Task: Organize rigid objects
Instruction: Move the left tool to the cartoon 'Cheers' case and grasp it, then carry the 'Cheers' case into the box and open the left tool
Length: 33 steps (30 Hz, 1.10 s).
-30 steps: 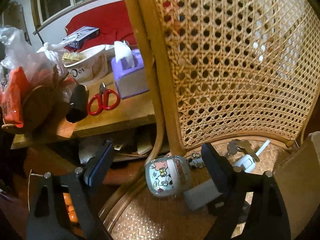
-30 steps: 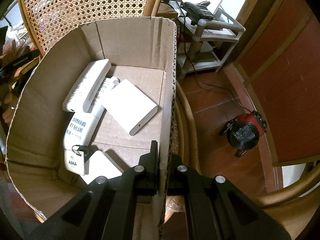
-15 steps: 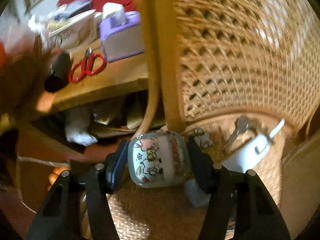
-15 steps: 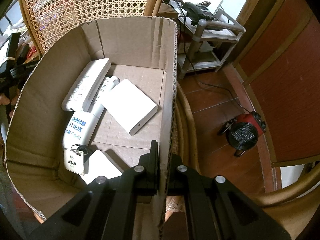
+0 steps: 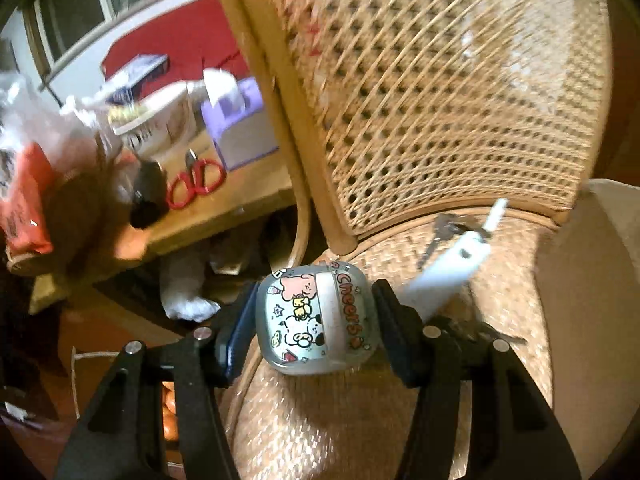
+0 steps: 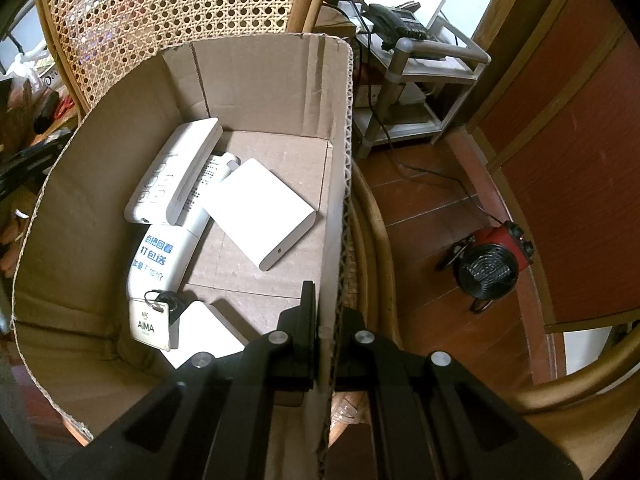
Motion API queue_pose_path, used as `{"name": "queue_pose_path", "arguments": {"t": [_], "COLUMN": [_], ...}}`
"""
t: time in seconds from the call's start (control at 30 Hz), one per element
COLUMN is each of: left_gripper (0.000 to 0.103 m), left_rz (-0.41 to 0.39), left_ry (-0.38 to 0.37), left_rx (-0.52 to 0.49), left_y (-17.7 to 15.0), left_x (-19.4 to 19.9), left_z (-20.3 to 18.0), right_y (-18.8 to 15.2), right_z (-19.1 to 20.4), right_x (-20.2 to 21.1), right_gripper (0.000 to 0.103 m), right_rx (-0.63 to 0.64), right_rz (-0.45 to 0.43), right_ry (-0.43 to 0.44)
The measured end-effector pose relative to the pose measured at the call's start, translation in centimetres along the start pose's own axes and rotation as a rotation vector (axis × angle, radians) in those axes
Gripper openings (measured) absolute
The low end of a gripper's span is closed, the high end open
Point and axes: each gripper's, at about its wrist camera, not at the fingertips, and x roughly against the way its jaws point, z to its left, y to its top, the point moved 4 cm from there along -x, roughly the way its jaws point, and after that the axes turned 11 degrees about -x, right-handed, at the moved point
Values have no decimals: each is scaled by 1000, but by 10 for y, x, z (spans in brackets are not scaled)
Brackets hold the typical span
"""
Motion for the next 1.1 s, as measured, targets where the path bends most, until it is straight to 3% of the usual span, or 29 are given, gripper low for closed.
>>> {"name": "queue_pose_path", "arguments": {"t": [0.33, 0.5, 0.83, 1.1], "left_gripper": [56, 56, 56, 56], "left_rz": [-171, -215, -292, -247], "left_ry": [1, -67, -140, -235], "left_rx": [-46, -40, -141, -191], "left_y": [6, 7, 12, 8], "left_x": [109, 146, 190, 180], "left_z": [-22, -51, -114, -154], "right_y": [0, 0, 0, 1], "right_z": [1, 0, 0, 1], "right_x": [0, 0, 0, 0], "right_gripper": [6, 6, 6, 6], "right_rx": [-2, -5, -6, 3], "right_rz": [0, 1, 1, -4], "right_ry": [3, 3, 3, 0]}}
